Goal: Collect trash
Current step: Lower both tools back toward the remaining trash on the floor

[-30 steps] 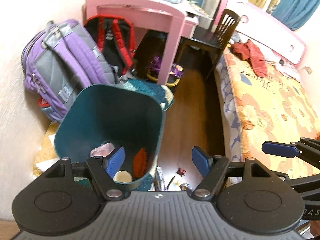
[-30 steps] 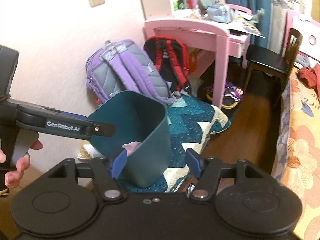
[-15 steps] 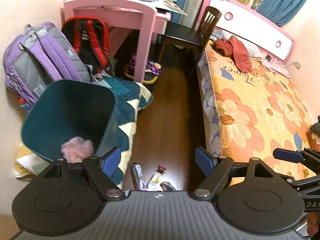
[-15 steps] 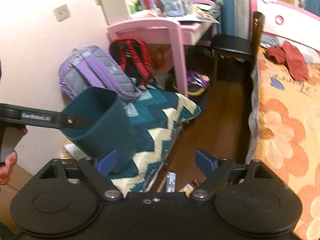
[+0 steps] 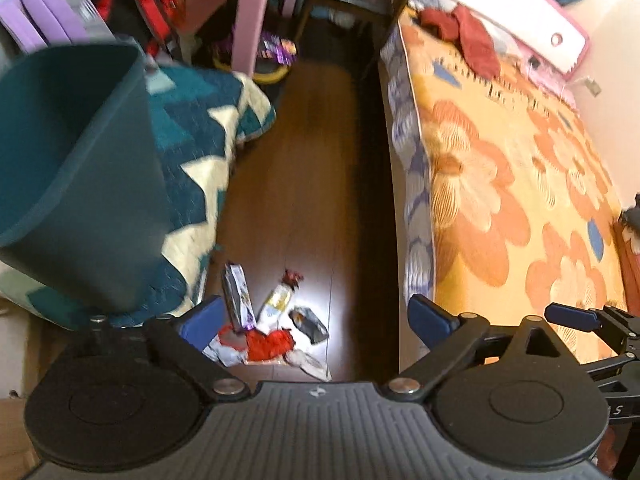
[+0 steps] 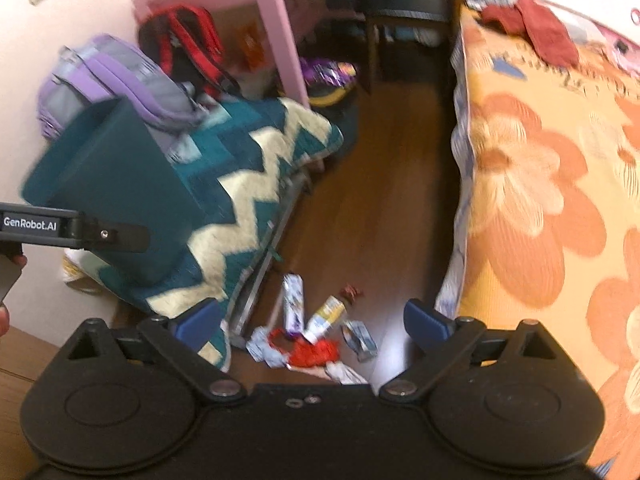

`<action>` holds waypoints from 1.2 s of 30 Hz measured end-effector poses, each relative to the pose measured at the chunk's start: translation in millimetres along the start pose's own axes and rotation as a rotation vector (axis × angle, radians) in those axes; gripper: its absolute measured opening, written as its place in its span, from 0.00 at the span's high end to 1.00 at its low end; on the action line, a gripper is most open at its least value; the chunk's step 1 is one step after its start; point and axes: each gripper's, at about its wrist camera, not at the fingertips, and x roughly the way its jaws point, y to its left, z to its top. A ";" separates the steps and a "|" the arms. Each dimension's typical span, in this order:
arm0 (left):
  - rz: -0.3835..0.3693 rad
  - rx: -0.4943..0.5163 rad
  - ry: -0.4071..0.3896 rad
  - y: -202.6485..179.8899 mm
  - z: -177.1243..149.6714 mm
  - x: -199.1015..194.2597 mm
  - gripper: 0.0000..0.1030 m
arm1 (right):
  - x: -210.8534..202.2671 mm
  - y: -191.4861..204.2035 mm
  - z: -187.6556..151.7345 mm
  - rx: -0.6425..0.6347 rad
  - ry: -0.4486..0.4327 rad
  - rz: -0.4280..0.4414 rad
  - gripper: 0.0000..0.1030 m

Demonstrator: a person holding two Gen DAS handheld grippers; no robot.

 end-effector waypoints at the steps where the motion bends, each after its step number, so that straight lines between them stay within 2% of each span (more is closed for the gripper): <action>1: 0.003 0.005 0.022 0.1 -4.1 16.0 0.04 | 10.9 -3.8 -6.8 0.007 0.015 -0.005 0.05; 5: 0.005 0.034 0.071 3.2 -25.7 75.3 0.04 | 64.0 -16.1 -38.7 0.034 0.074 -0.019 0.05; 11: -0.003 0.133 0.142 7.0 -66.5 171.5 0.04 | 146.3 -26.9 -85.8 0.048 0.136 -0.024 0.05; 14: 0.001 0.150 0.190 13.0 -88.4 219.0 0.04 | 193.9 -30.3 -110.8 0.038 0.175 -0.030 0.05; 18: 0.017 0.174 0.214 20.1 -111.4 276.2 0.04 | 251.3 -32.5 -137.6 0.028 0.216 -0.026 0.07; 22: 0.033 0.146 0.238 33.7 -129.5 332.6 0.04 | 309.9 -37.6 -163.5 0.028 0.263 -0.010 0.14; 26: 0.047 0.104 0.253 50.1 -144.6 390.1 0.04 | 363.3 -40.0 -188.6 0.001 0.270 0.013 0.16; 32: 0.051 0.035 0.306 67.7 -163.0 476.6 0.04 | 437.1 -46.0 -214.8 -0.054 0.276 -0.004 0.24; 36: 0.057 0.007 0.314 71.8 -171.0 519.5 0.04 | 476.6 -51.3 -225.7 -0.062 0.277 -0.009 0.31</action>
